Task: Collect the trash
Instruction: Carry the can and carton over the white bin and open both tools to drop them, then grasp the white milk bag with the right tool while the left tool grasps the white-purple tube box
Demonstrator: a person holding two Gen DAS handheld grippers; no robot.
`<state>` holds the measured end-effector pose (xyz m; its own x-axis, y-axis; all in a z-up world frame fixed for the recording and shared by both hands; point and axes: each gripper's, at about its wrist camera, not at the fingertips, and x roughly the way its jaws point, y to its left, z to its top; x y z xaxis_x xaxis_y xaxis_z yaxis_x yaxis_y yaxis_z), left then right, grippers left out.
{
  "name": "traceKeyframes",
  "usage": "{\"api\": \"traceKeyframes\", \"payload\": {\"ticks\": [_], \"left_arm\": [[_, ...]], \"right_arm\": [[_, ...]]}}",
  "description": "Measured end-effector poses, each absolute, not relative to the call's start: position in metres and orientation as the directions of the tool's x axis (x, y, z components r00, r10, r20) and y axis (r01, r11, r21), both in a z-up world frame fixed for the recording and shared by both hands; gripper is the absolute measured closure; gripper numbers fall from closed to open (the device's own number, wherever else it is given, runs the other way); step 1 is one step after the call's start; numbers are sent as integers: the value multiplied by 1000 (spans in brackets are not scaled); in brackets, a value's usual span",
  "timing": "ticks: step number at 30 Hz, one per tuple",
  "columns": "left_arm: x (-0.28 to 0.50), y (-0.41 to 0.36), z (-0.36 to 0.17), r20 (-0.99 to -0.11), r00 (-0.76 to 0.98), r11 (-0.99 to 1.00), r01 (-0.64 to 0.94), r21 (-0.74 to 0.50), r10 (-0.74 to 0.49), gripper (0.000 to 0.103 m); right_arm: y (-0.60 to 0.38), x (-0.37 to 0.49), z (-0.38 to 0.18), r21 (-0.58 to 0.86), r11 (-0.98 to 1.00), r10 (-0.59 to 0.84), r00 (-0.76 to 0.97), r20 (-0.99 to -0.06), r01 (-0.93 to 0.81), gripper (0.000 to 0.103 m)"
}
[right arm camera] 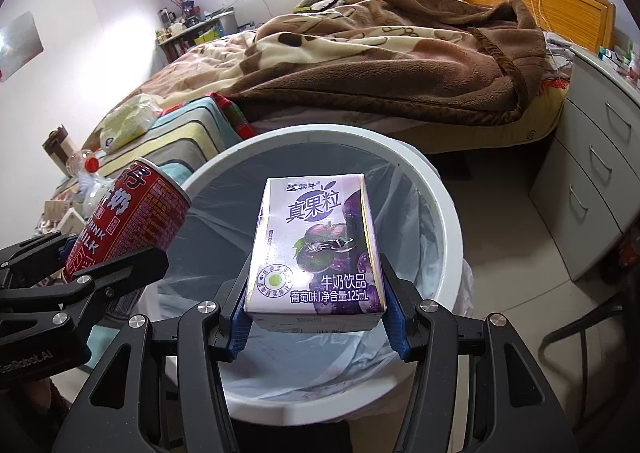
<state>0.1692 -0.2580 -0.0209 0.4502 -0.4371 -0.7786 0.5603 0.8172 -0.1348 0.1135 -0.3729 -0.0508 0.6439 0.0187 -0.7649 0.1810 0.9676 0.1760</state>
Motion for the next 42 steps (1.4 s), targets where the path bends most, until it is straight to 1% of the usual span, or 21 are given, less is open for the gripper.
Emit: {"api": "traceKeyframes", "payload": {"ticks": [3,4,5,7,8,9,18,25,33,42], "left_arm": [[172,-260,-22,-772,452,812,567,-138,-446,50],[171,-260,-22,-769,456,813,566,-138,-448,46],[172,-259,-21,-766,460,816,561,-142,-449,39],[175,-256,-20,-765,460,820,553,-150,-451,35],[174,-254,-18,-761,462,819,552,-155,-455,35],[173,-252,-16,-755,467,817,555,-155,-460,35],[166,-224,2,-727,514,839,520,-159,-456,35],[159,-190,10,-712,549,860,486,-155,-439,34],[160,-125,16,-692,621,913,381,-143,-367,35],[172,-60,7,-707,653,958,252,-137,-273,34]], "right_arm": [[-378,113,-52,165,968,5,640,-768,191,47],[-378,113,-53,164,967,1,639,-769,197,47],[-379,113,-53,163,966,-3,636,-772,202,46],[-380,111,-53,170,965,2,637,-771,202,37],[-380,111,-53,175,964,5,640,-768,201,31],[-380,109,-51,180,963,7,646,-763,203,30],[-371,105,-39,217,954,16,689,-725,206,30],[-349,106,-32,235,960,53,723,-689,154,30],[-319,122,-35,258,961,111,721,-684,97,30],[-286,142,-34,299,954,195,718,-669,20,30]]}}
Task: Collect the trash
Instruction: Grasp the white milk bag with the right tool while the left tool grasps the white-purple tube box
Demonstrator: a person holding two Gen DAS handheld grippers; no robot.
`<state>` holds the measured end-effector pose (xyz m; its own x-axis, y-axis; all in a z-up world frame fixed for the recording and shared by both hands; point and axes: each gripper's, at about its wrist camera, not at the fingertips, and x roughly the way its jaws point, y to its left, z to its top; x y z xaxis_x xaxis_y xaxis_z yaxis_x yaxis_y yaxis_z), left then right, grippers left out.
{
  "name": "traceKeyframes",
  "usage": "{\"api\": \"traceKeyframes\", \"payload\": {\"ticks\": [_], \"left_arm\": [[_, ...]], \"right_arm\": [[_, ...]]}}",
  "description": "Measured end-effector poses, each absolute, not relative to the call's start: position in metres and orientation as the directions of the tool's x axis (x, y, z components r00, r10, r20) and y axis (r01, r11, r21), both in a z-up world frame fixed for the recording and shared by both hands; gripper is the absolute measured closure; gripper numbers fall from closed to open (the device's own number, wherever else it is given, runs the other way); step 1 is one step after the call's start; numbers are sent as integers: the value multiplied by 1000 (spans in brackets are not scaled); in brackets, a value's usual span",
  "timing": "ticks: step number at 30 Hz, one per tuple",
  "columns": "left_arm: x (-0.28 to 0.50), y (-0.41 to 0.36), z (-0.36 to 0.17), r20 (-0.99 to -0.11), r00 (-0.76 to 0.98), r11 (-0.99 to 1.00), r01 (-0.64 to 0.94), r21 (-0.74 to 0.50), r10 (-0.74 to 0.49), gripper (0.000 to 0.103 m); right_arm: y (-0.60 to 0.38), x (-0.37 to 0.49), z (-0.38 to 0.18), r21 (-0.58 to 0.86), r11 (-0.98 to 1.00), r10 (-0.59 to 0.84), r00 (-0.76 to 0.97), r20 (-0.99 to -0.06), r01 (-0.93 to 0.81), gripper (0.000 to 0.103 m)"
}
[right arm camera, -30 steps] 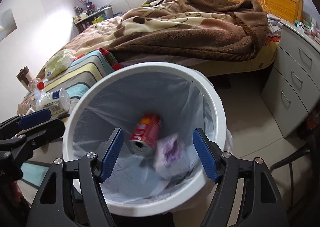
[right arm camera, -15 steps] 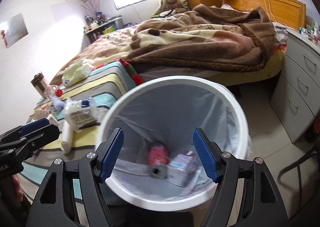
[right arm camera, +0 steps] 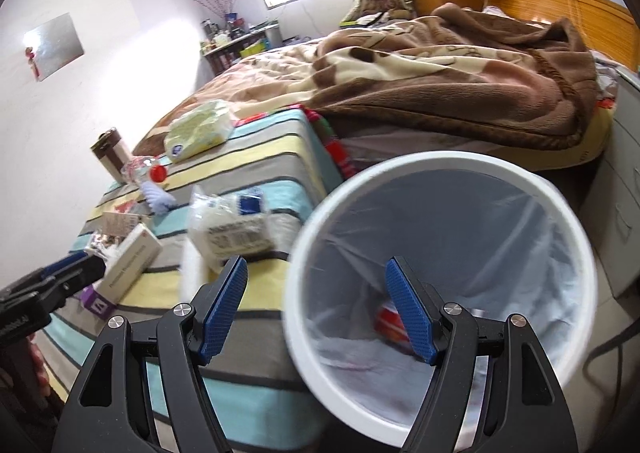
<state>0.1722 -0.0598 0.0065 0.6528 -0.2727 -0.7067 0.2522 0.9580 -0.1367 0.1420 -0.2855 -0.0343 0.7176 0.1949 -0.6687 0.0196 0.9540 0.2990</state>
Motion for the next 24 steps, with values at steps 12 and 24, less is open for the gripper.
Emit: {"api": "traceKeyframes", "payload": {"ticks": [12,24], "left_arm": [[186,-2,-17,-743,646,983,151,-104,-178,34],[211,-2,-42,-798,574,978,188,-90,-184,35]], "right_arm": [[-256,175,-33,326,943,273,703,-657,-62,24],[-242,199,-44,307,948,287,657,-697,-87,25]]}}
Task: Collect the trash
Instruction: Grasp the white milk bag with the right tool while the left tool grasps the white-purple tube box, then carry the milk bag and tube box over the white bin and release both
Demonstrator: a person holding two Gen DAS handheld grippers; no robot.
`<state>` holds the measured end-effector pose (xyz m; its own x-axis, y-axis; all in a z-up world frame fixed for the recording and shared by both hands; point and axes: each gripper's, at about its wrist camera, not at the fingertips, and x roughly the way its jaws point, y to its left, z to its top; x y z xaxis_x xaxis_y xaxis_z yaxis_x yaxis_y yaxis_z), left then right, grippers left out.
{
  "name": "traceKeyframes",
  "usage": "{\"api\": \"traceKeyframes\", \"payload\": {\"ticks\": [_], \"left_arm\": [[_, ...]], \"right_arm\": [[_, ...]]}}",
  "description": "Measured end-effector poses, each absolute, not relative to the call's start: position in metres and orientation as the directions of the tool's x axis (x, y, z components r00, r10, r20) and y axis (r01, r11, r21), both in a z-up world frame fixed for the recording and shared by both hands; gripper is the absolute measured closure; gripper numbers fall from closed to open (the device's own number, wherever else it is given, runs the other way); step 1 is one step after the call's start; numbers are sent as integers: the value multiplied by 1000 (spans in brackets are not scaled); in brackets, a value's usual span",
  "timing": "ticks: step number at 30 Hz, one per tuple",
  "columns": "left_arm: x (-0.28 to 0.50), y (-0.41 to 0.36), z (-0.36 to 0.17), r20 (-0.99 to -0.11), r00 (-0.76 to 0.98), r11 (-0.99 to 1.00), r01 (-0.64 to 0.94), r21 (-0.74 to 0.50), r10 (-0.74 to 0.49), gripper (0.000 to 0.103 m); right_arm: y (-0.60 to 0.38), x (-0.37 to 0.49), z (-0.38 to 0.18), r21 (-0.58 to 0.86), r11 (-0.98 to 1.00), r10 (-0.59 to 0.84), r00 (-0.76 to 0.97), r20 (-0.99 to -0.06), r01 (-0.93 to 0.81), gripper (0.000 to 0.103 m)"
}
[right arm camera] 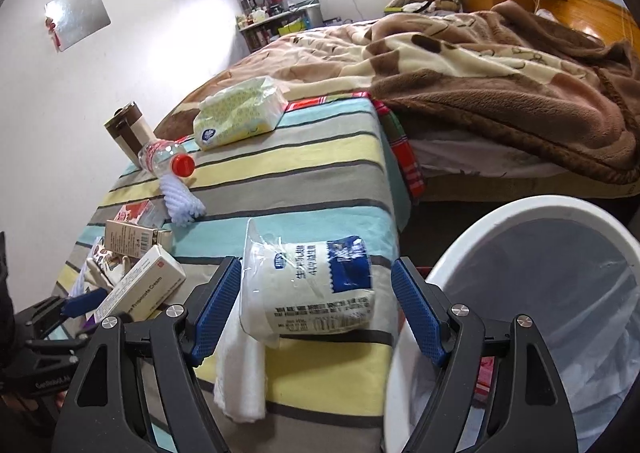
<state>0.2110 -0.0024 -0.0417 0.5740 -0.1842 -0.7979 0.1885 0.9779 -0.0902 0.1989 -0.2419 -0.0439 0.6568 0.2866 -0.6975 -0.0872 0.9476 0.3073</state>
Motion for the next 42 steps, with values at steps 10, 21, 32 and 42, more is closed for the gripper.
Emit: {"api": "traceKeyframes", "payload": {"ticks": [10,21,32,42], "left_arm": [[223,-4,-50,-808,549,973,193,-128,-215,49],[220,7,-50,-802,543,968,163,-192,-250,75],[204,16,-55,-804,536,966,135,-220,-258,76],[207,5,-58,-817,536,977,128,-170,-212,75]], "right_arm": [[-230,203,-47,330,939,314,646,-696,-101,39],[-207,191,-48,380,905,413,599,-686,-189,39],[-201,174,-43,345,920,382,621,-685,-186,39],[-207,163,-40,345,928,352,649,-675,-144,39]]}}
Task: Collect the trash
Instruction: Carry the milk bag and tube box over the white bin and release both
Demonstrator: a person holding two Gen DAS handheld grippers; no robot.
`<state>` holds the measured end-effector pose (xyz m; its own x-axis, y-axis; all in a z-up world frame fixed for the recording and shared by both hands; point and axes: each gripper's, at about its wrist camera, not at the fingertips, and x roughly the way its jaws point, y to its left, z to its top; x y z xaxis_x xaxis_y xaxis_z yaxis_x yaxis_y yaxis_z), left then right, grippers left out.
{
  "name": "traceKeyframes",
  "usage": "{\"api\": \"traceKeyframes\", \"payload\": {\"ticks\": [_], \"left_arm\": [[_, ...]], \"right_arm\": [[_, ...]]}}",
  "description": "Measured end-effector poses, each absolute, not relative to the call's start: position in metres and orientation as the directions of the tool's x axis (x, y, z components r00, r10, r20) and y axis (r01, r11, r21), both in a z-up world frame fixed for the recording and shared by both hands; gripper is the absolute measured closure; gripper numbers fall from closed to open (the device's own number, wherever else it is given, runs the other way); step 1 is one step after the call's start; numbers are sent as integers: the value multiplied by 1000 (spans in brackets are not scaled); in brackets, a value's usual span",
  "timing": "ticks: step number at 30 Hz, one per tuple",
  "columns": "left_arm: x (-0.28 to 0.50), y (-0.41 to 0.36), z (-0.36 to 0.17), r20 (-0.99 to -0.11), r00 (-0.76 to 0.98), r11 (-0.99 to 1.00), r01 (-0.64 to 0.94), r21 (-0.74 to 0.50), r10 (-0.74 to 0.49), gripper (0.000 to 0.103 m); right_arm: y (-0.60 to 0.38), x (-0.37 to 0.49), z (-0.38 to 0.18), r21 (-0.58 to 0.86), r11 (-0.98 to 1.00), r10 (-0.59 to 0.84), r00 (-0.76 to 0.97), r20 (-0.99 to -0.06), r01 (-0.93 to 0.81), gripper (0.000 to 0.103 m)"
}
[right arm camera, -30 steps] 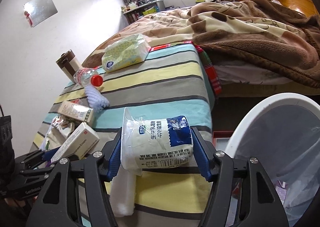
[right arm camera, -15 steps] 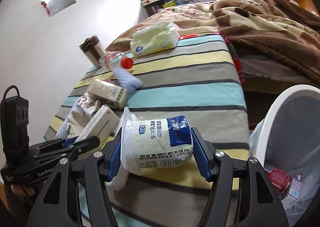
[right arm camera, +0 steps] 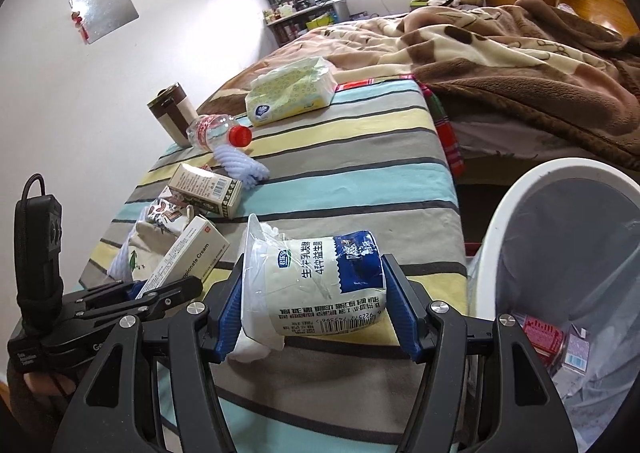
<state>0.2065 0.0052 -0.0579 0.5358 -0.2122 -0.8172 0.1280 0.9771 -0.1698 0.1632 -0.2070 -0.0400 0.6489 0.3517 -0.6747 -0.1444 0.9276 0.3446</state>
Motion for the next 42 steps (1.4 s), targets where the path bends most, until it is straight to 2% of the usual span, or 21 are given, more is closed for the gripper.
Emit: {"api": "traceKeyframes", "payload": {"ticks": [6,19,25,27,28,29,35,36,37,38,40,42], "left_arm": [[196,4,-49,-798,556,973,135,-189,-232,80],[164,-3,-9,-722,640,965,166,-204,-263,80],[166,0,-24,-754,609,970,146,-197,-245,80],[167,1,-29,-759,601,968,136,-211,-250,72],[169,0,-31,-765,595,969,134,-207,-246,60],[170,-1,-34,-769,591,969,134,-207,-246,53],[182,-11,-58,-818,534,977,118,-179,-214,53],[181,-13,-58,-813,545,979,121,-167,-206,53],[180,-13,-58,-811,550,980,118,-160,-198,58],[180,-14,-57,-811,548,979,121,-163,-203,68],[180,-14,-56,-808,553,979,125,-162,-204,80],[179,-15,-54,-806,557,979,132,-153,-201,81]], "right_arm": [[-211,156,-34,342,930,337,674,-657,-132,39],[-217,135,-21,353,928,326,718,-616,-119,39],[-217,129,-23,361,925,332,717,-613,-119,39],[-217,129,-24,367,923,336,714,-615,-118,39],[-217,129,-25,369,922,338,712,-615,-118,39],[-217,128,-25,369,922,338,712,-616,-118,39],[-220,126,-26,379,919,340,712,-614,-112,39],[-220,125,-26,379,919,340,711,-615,-112,39],[-220,125,-26,378,919,341,711,-615,-114,39],[-220,125,-26,377,919,340,711,-615,-113,39],[-221,124,-26,380,918,340,713,-613,-112,39],[-222,123,-26,384,917,341,715,-610,-110,39]]}}
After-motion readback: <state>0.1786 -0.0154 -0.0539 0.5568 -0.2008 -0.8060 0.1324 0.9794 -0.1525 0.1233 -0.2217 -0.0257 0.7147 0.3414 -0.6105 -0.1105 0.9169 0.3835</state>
